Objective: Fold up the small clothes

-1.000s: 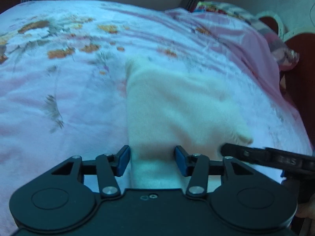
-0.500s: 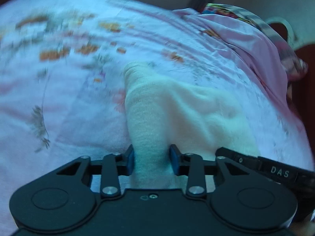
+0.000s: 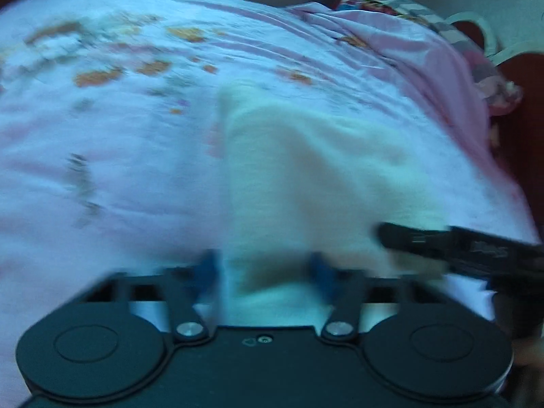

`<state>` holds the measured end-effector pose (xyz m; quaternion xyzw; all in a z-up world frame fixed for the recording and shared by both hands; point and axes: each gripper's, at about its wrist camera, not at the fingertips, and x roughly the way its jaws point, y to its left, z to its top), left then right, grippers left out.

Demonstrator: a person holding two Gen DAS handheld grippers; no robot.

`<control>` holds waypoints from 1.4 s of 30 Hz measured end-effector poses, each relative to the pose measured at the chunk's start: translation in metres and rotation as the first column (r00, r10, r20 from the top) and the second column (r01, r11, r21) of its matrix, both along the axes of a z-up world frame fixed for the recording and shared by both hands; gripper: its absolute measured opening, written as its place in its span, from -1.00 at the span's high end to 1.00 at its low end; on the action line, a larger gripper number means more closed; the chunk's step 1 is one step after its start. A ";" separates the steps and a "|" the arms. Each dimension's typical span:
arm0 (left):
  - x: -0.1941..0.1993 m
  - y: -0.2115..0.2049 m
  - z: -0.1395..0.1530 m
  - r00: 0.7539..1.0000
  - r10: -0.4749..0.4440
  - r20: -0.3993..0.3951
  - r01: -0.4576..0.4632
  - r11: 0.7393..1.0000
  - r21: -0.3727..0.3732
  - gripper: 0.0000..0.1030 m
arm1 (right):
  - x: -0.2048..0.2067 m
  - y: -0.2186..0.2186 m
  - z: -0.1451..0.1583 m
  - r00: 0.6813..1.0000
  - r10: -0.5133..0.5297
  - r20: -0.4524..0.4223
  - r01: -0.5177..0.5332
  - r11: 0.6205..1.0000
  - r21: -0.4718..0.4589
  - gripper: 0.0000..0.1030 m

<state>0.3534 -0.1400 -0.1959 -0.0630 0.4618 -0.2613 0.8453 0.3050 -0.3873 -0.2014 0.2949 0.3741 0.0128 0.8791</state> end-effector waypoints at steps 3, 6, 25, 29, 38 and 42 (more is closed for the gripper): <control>-0.002 -0.004 0.005 0.999 0.031 0.011 -0.031 1.000 0.004 0.40 | -0.001 0.008 0.011 1.000 0.008 0.021 -0.008 1.000 -0.015 0.37; -0.012 0.003 0.017 0.998 0.039 0.057 -0.039 0.999 -0.014 0.48 | -0.008 0.015 0.029 0.997 0.026 0.079 -0.024 0.999 -0.027 0.41; -0.106 0.137 0.071 0.987 0.096 0.127 -0.095 0.995 -0.010 0.45 | -0.082 0.141 0.079 0.951 0.230 0.206 -0.230 0.973 -0.022 0.42; -0.109 0.133 0.016 0.992 0.072 0.107 -0.086 0.988 0.130 0.15 | -0.086 0.149 0.016 0.980 0.196 0.046 -0.194 0.980 -0.040 0.29; -0.116 0.171 0.054 0.969 0.185 0.162 -0.202 0.974 0.098 0.12 | -0.102 0.116 0.050 0.991 0.078 0.104 -0.064 0.989 -0.133 -0.23; -0.089 0.146 0.064 0.967 0.173 0.189 -0.193 0.977 0.094 0.12 | -0.092 0.154 0.081 0.964 0.186 0.191 -0.129 0.952 -0.276 -0.23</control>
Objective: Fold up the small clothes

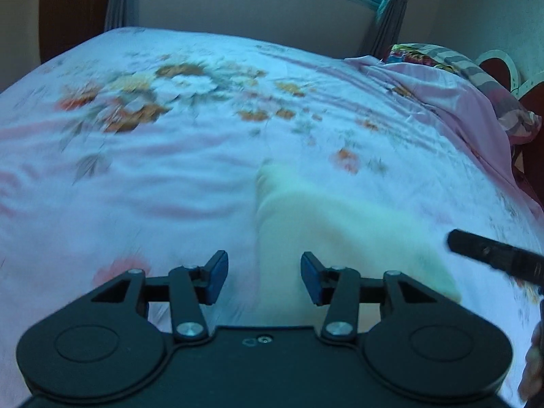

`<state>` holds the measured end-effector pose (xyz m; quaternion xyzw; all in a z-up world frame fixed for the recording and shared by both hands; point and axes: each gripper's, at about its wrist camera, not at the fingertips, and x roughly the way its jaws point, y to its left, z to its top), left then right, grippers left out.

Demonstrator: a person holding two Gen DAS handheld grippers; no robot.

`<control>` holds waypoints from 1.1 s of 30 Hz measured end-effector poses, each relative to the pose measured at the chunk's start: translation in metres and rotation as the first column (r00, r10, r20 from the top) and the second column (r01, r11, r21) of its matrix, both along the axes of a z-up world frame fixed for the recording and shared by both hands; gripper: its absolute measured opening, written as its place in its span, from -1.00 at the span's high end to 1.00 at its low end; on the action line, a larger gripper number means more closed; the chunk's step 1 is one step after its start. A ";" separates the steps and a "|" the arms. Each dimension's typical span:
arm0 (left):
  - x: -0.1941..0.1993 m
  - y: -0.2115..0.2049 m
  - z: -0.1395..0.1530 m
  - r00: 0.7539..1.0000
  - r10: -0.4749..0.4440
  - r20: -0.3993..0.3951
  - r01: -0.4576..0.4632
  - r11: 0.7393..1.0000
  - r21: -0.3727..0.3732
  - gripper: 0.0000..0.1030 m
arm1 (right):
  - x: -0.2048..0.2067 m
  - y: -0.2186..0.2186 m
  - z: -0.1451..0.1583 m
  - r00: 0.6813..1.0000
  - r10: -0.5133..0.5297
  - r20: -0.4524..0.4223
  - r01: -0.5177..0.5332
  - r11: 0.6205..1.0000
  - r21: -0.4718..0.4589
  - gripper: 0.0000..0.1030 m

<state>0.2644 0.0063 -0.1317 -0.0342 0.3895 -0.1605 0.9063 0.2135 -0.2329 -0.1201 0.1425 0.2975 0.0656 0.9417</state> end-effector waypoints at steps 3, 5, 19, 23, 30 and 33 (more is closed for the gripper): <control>0.023 -0.023 -0.009 1.000 -0.019 -0.019 0.019 1.000 0.017 0.09 | 0.023 0.021 -0.007 0.998 0.052 -0.018 -0.053 0.997 -0.063 -0.23; 0.040 -0.032 -0.027 0.998 0.010 -0.060 -0.005 0.997 0.073 0.02 | 0.041 0.022 -0.029 0.995 0.036 -0.094 -0.046 0.994 -0.101 -0.22; -0.020 -0.017 -0.031 0.995 -0.051 -0.081 0.056 0.996 0.065 -0.11 | -0.002 0.025 -0.028 0.997 0.060 -0.049 -0.065 0.990 -0.126 -0.28; -0.041 -0.017 -0.051 0.995 -0.041 -0.093 0.050 0.994 0.096 -0.20 | 0.002 0.024 -0.068 0.977 0.023 -0.213 -0.046 0.993 -0.105 -0.28; -0.083 -0.008 -0.034 0.998 -0.022 -0.063 0.030 0.991 0.127 -0.21 | -0.047 0.035 -0.029 0.996 0.018 -0.093 -0.028 0.994 -0.106 -0.28; -0.093 -0.007 -0.048 0.997 -0.013 -0.074 0.024 0.990 0.141 -0.26 | -0.063 0.047 -0.046 0.988 0.034 -0.148 -0.057 0.986 -0.155 -0.28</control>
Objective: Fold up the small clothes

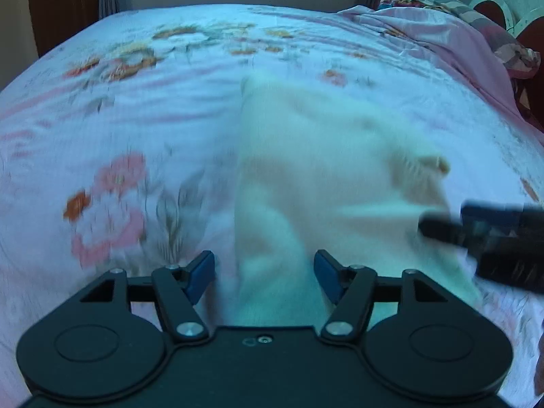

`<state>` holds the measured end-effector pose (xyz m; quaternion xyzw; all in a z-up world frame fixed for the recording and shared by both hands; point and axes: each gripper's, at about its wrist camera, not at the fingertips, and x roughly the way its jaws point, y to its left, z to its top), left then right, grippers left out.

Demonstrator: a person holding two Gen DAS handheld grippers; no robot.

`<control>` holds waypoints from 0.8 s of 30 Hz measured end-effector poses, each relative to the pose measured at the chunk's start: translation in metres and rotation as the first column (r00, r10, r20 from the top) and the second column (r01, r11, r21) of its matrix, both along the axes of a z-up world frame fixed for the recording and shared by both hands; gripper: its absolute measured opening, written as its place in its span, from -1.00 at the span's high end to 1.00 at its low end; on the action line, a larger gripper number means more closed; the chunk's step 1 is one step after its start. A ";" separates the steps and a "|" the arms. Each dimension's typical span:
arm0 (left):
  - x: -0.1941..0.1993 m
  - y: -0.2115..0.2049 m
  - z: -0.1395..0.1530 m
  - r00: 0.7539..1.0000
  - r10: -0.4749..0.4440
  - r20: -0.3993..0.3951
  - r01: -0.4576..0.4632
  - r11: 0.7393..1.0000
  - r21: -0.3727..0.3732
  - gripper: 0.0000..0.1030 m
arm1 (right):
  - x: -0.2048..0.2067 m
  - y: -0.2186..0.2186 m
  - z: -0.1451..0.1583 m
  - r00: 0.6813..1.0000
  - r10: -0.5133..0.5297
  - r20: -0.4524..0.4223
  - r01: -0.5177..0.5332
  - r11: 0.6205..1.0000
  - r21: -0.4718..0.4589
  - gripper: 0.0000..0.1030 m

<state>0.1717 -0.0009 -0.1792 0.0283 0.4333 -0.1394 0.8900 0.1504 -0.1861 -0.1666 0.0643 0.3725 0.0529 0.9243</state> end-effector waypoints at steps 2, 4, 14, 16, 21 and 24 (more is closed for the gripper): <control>-0.001 0.000 0.002 1.000 0.014 -0.012 -0.014 1.000 -0.005 -0.25 | -0.004 0.002 -0.021 0.996 -0.017 -0.086 0.017 1.000 -0.005 -0.28; -0.003 0.001 0.008 1.000 0.017 -0.026 -0.017 1.000 -0.010 -0.21 | -0.010 0.001 -0.018 0.997 -0.035 -0.071 0.036 0.999 0.015 -0.28; -0.023 -0.006 0.008 0.999 0.038 -0.013 -0.037 0.998 0.042 -0.27 | -0.020 0.006 -0.015 0.991 -0.057 -0.122 0.059 0.998 0.011 -0.29; -0.026 -0.005 0.016 0.999 0.042 -0.014 -0.042 0.999 0.032 -0.26 | -0.025 0.002 -0.006 0.993 -0.068 -0.094 0.071 0.997 0.038 -0.29; -0.042 -0.005 0.036 0.999 0.027 0.018 -0.028 0.999 0.037 -0.36 | -0.044 -0.007 0.019 0.995 -0.089 -0.048 0.095 0.988 0.119 -0.29; -0.051 -0.003 0.048 0.999 0.024 0.024 -0.024 1.000 0.018 -0.38 | -0.055 -0.010 0.032 0.995 -0.091 -0.046 0.097 0.982 0.161 -0.62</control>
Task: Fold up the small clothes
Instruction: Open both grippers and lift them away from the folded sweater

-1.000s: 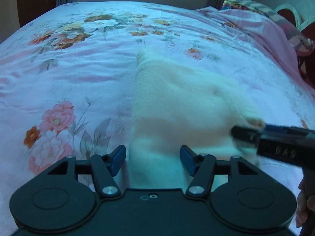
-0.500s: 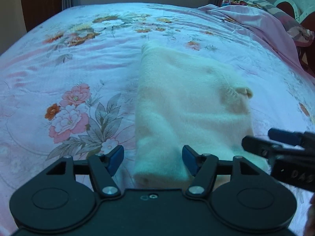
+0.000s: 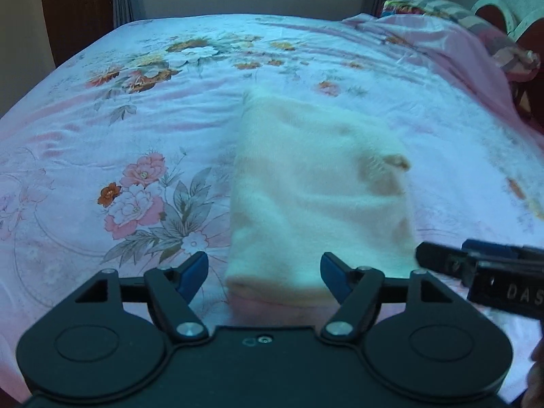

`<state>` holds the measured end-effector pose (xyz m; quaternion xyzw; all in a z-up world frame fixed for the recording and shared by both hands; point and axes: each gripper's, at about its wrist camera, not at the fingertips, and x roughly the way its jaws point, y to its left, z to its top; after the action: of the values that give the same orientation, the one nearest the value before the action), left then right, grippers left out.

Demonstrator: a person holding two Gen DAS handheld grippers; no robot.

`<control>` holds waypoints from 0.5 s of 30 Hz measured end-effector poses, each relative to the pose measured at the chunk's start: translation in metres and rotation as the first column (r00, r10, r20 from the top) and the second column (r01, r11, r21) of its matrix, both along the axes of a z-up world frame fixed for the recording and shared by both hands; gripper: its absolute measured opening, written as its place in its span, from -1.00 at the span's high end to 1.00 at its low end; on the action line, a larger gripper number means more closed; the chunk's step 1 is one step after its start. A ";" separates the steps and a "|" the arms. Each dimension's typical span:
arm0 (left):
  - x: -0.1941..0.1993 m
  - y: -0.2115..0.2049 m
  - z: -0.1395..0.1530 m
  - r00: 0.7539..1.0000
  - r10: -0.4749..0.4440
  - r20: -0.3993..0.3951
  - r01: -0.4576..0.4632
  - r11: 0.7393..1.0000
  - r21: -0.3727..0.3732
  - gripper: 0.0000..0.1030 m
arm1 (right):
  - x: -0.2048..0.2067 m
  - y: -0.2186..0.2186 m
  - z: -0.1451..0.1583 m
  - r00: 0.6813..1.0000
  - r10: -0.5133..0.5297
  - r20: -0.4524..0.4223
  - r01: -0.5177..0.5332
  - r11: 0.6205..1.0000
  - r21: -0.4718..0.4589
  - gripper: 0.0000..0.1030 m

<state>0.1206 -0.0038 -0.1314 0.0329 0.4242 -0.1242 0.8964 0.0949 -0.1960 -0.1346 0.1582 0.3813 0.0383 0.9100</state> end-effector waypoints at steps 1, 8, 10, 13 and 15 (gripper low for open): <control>-0.004 0.000 0.005 1.000 -0.003 0.007 0.003 1.000 0.000 -0.39 | -0.005 0.001 0.004 1.000 0.003 0.012 -0.003 1.000 0.014 -0.65; -0.035 0.000 0.042 0.994 -0.033 0.103 0.030 0.999 0.029 -0.74 | -0.039 0.011 0.040 0.995 0.024 0.099 -0.023 1.000 -0.009 -0.73; -0.042 0.002 0.052 0.991 -0.024 0.132 0.017 0.999 0.052 -0.84 | -0.048 0.011 0.051 0.992 0.007 0.123 -0.005 1.000 -0.019 -0.89; -0.052 0.008 0.067 0.986 0.006 0.168 -0.014 0.999 0.049 -0.97 | -0.063 0.009 0.069 0.985 0.002 0.172 0.003 1.000 -0.031 -1.00; -0.060 0.013 0.077 0.983 0.031 0.181 -0.039 0.998 0.042 -0.97 | -0.071 0.008 0.079 0.983 -0.003 0.184 0.007 1.000 -0.020 -1.00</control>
<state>0.0611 0.0088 -0.0549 0.0570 0.3443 -0.0954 0.9322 0.0240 -0.1884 -0.0554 0.1457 0.2958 0.0467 0.9429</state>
